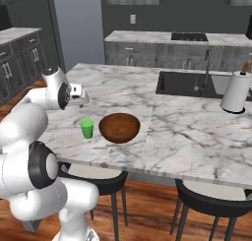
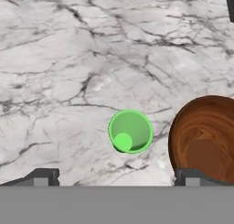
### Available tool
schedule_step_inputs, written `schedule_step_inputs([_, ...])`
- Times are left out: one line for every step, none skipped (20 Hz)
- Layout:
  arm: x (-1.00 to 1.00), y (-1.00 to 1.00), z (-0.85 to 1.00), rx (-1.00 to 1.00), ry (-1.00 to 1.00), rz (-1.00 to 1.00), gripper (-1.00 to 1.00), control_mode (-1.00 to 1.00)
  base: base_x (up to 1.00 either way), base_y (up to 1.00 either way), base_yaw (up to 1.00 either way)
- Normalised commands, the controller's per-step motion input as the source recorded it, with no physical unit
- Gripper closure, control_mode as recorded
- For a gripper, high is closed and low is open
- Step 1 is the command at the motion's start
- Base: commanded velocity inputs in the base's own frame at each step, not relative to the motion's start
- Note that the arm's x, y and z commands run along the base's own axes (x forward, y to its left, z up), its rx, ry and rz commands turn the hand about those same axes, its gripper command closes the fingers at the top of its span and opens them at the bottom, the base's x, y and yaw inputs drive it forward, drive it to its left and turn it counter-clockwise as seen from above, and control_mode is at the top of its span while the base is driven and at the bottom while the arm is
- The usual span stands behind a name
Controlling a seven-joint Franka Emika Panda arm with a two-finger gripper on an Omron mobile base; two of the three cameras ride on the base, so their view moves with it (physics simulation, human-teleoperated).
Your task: Place the cup inside the bowl on the dining table and move the bowl to any counter.
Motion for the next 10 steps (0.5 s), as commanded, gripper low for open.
schedule_step_inputs([0.24, 0.00, -0.09, -0.02, 0.02, 0.00, -1.00, -1.00, 0.00, 0.00, 0.00])
schedule_step_inputs([0.20, 0.00, -0.09, -0.02, 0.04, 0.00, -1.00, -1.00, 0.00, 0.00, 0.00])
schedule_step_inputs([0.10, 0.00, -0.12, -0.01, 0.05, 0.00, -1.00, -1.00, 0.00, 0.00, 0.00])
schedule_step_inputs([0.02, 0.00, -0.17, -0.02, 0.07, 0.00, -1.00, -1.00, 0.00, 0.00, 0.00])
schedule_step_inputs([0.00, 0.00, -0.17, -0.02, 0.08, 0.00, -1.00, -1.00, 0.00, 0.00, 0.00])
schedule_step_inputs([0.00, 0.00, -0.16, -0.02, 0.09, 0.00, -1.00, -1.00, 0.00, 0.00, 0.00])
schedule_step_inputs([0.00, 0.00, -0.19, -0.01, 0.07, 0.00, -1.00, -1.00, 0.00, 0.00, 0.00])
schedule_step_inputs([0.00, 0.00, -0.20, 0.00, 0.07, 0.00, -1.00, -1.00, 0.00, 0.00, 0.00])
schedule_step_inputs([0.00, 0.00, -0.22, 0.00, 0.07, 0.00, -1.00, -1.00, 0.00, 0.00, 0.00])
schedule_step_inputs([0.00, 0.00, -0.22, 0.00, 0.07, 0.00, -1.00, -1.00, 0.00, 0.00, 0.00])
